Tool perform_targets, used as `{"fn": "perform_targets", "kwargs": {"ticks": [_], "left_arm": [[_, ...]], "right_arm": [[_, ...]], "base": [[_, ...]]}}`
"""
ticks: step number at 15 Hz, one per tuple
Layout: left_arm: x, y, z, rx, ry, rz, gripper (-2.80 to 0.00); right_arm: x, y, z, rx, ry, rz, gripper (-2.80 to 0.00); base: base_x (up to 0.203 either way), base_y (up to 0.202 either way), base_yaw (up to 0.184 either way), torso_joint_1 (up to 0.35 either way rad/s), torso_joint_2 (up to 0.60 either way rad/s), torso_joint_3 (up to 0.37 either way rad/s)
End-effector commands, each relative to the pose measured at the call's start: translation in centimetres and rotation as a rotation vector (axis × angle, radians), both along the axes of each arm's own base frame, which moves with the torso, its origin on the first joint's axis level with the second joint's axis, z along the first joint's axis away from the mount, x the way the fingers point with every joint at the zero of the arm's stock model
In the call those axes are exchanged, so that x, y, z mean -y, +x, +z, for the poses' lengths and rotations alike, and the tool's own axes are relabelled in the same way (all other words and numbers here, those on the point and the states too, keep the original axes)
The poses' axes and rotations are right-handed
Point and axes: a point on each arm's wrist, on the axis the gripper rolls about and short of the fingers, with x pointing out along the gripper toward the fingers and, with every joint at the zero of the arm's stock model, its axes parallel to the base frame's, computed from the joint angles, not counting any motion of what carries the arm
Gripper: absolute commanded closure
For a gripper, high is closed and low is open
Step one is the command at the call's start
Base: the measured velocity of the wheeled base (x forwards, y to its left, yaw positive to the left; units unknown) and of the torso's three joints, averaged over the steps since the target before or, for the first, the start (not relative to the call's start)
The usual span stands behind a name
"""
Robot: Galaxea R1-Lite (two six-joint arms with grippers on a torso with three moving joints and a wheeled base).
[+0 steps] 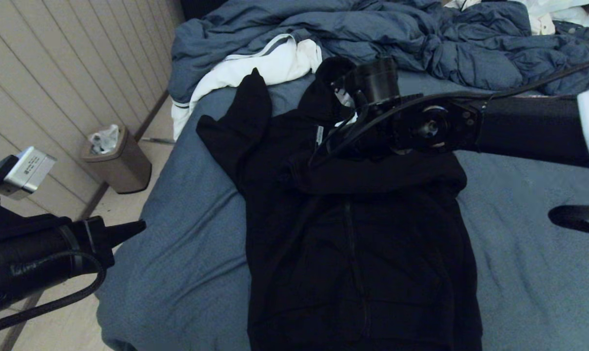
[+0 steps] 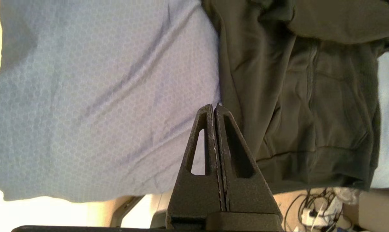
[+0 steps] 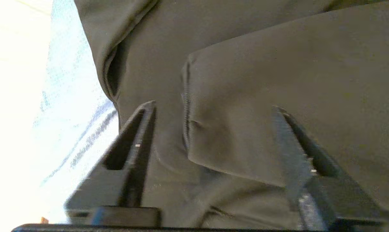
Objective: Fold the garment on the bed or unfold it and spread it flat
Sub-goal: Fold the black sweatshirt
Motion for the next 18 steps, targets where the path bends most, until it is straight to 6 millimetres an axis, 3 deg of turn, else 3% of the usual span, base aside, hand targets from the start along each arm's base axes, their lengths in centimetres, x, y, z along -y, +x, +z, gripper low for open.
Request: {"fn": "perform_targets", "kwargs": {"ticks": [1,3,5,6,12,16,18], "left_arm": [[0.1,0.3,0.1,-0.003,-0.001,0.002,0.00],[0.7,1.4,0.2,-0.023,0.004,-0.013,0.00],[1.3,2.4,0.7,-0.057,-0.004,-0.044,0.00],[1.4,2.5,1.3,-0.076,-0.025,-0.064,0.00],[2.0,2.6,5.1,-0.233,-0.187,-0.098,0.00],[2.4,1.3,4.6,-0.493,-0.218,-0.234,0.00],[3.1,2.0,3.1,-0.580,-0.182,-0.246,0.00]], "right_arm": [[1.0,-1.4,2.0,0.023,0.017,-0.005,-2.80],[3.3,-3.1,4.0,0.007,0.011,-0.036,-2.80],[7.1,-4.3,5.4,-0.035,-0.001,-0.115,-2.80],[8.7,-4.7,5.3,-0.064,-0.014,-0.150,0.00],[13.7,-9.6,4.4,-0.176,-0.057,-0.229,0.00],[15.6,-11.3,2.4,-0.321,-0.064,-0.227,0.00],[16.1,-12.2,0.4,-0.401,-0.080,-0.223,0.00]], "base": [[0.000,0.000,0.000,0.000,0.00,0.000],[0.000,0.000,0.000,0.000,0.00,0.000],[0.000,0.000,0.000,0.000,0.00,0.000],[0.000,0.000,0.000,0.000,0.00,0.000],[0.000,0.000,0.000,0.000,0.00,0.000],[0.000,0.000,0.000,0.000,0.00,0.000],[0.000,0.000,0.000,0.000,0.00,0.000]]}}
